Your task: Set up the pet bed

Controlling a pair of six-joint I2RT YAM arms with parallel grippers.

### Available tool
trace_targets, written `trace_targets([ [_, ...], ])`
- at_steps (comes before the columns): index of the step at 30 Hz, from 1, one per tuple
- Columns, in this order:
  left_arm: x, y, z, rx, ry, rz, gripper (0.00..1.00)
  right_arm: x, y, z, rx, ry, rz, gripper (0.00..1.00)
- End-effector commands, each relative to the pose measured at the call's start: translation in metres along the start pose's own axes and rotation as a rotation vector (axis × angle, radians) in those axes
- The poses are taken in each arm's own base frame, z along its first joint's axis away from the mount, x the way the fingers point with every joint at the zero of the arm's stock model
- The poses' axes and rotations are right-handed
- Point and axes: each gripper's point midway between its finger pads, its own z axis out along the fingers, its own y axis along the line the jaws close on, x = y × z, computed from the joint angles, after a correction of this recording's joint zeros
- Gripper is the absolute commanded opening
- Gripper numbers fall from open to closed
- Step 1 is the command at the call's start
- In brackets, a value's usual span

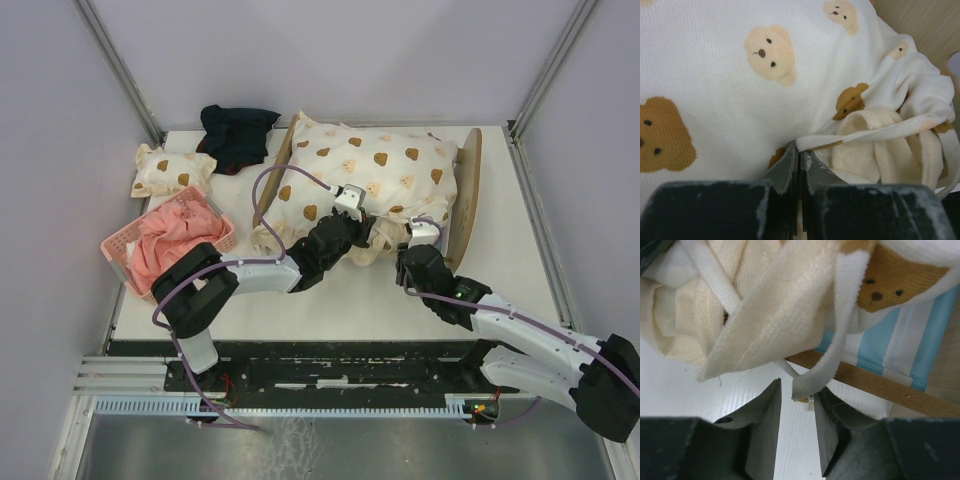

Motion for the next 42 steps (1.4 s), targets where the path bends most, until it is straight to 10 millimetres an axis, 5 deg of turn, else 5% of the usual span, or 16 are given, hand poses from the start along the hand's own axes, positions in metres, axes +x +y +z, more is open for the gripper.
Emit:
trace_targets([
  [1, -0.012, 0.005, 0.002, -0.021, -0.039, -0.034, 0.03, -0.010, -0.005, 0.006, 0.058, -0.062, 0.046, 0.36],
  [8, -0.011, 0.006, 0.002, -0.027, -0.037, -0.033, 0.03, -0.014, -0.051, -0.012, 0.275, -0.070, -0.022, 0.18],
  [16, -0.011, 0.007, 0.002, -0.029, -0.038, -0.034, 0.03, -0.030, -0.054, -0.026, 0.267, -0.113, 0.003, 0.05],
  [21, -0.009, 0.008, 0.004, -0.032, -0.035, -0.034, 0.03, -0.044, -0.064, -0.042, 0.311, -0.130, -0.009, 0.19],
  [26, -0.005, 0.007, 0.004, -0.029, -0.028, -0.036, 0.03, -0.060, -0.077, -0.059, 0.352, -0.169, -0.032, 0.14],
  [29, -0.004, 0.007, 0.005, -0.029, -0.028, -0.040, 0.03, -0.068, -0.078, -0.064, 0.348, -0.182, -0.050, 0.02],
  [36, -0.001, 0.006, 0.004, -0.022, -0.020, -0.048, 0.03, -0.118, -0.050, -0.072, 0.202, -0.255, -0.254, 0.02],
  [42, 0.000, 0.005, 0.004, -0.017, -0.018, -0.057, 0.03, -0.157, -0.052, -0.081, 0.262, -0.258, -0.534, 0.02],
])
